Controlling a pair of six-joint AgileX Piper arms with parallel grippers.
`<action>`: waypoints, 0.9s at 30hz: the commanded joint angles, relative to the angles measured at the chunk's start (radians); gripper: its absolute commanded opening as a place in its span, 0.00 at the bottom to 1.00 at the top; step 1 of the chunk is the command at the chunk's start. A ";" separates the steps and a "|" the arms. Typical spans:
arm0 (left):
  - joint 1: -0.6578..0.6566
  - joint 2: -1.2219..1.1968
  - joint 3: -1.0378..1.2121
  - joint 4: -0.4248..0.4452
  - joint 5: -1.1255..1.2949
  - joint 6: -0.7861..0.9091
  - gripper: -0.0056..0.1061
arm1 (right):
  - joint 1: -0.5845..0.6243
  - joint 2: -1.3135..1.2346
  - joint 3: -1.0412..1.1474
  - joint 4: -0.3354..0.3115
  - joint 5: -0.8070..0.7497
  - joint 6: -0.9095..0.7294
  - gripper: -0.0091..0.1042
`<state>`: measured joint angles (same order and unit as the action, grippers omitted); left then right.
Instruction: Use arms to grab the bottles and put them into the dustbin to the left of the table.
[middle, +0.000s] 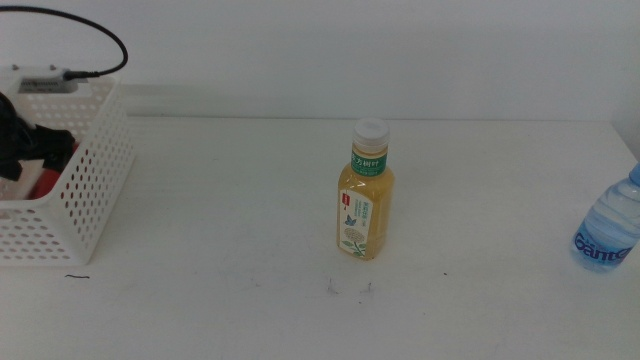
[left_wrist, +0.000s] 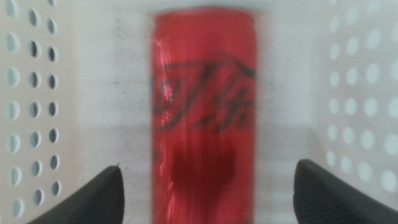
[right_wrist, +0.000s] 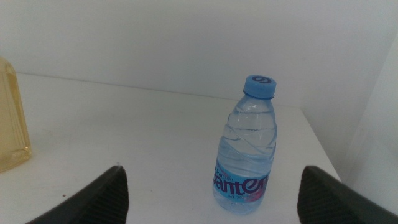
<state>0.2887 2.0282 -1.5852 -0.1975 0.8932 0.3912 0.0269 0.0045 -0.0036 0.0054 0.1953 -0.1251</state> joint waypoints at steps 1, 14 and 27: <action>0.004 -0.036 -0.012 0.003 0.022 -0.004 0.89 | -0.006 -0.005 0.004 -0.005 -0.009 -0.003 0.85; -0.148 -0.520 0.211 -0.218 0.009 0.061 0.89 | -0.006 -0.005 0.004 -0.005 -0.009 -0.003 0.85; -0.889 -0.986 1.148 -0.293 -1.148 0.040 0.89 | -0.006 -0.005 0.004 -0.005 -0.009 -0.003 0.85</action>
<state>-0.5361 1.0621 -0.5188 -0.4686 -0.0925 0.4543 0.0269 0.0045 -0.0036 0.0054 0.1953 -0.1251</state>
